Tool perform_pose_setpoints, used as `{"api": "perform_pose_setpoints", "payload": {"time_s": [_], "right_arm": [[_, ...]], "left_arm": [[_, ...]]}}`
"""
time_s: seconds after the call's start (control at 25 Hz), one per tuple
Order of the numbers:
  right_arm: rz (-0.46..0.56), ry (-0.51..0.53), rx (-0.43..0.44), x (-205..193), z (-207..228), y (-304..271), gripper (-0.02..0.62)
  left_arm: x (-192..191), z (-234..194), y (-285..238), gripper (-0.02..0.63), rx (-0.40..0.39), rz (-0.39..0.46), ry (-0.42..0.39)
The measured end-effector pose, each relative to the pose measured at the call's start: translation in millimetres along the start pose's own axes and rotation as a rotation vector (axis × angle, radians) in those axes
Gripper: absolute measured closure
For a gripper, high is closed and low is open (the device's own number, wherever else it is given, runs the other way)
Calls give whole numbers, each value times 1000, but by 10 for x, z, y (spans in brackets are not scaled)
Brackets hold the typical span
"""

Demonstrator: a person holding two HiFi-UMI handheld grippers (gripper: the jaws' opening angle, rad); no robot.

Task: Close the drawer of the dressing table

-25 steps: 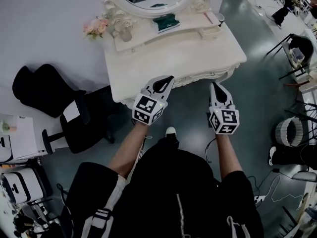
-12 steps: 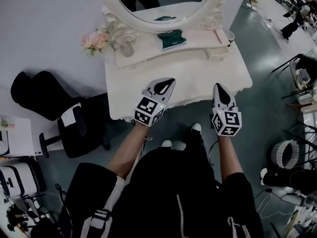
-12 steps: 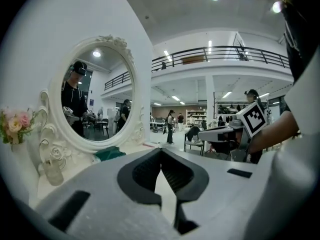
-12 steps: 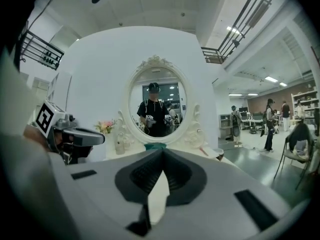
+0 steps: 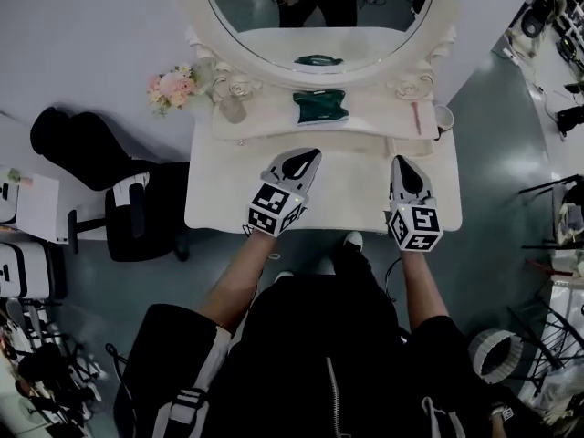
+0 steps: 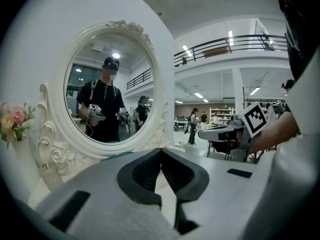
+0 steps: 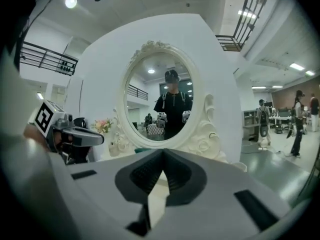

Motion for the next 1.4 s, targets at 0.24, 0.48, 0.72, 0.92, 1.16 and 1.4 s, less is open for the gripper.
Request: {"api": "perform_pose_setpoints", "payload": {"time_s": [0.24, 0.48, 0.72, 0.92, 1.16, 1.4], "right_arm": [[-29, 14, 134, 236, 481, -521, 593], [-26, 23, 203, 285, 638, -775, 592], [-21, 23, 216, 321, 733, -869, 592], [-14, 32, 199, 322, 834, -907, 593], [-37, 23, 142, 212, 1073, -860, 592], [-94, 1, 90, -45, 1288, -705, 594]], "left_arm": [[132, -89, -350, 601, 159, -24, 38], [159, -120, -543, 601, 232, -33, 62], [182, -159, -659, 601, 250, -27, 64], [174, -176, -757, 601, 232, -25, 62], [80, -118, -922, 603, 192, -38, 74], [-60, 36, -1089, 601, 144, -60, 92]]}}
Point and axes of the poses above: the fingertips, and each gripper's own axes: y backward along the fingers, z to its right, x out of its top, the point moved 5 cm from there along y, backward along the fingers, and after that the axes turned 6 degrees about -y, right-handed, at the moved point
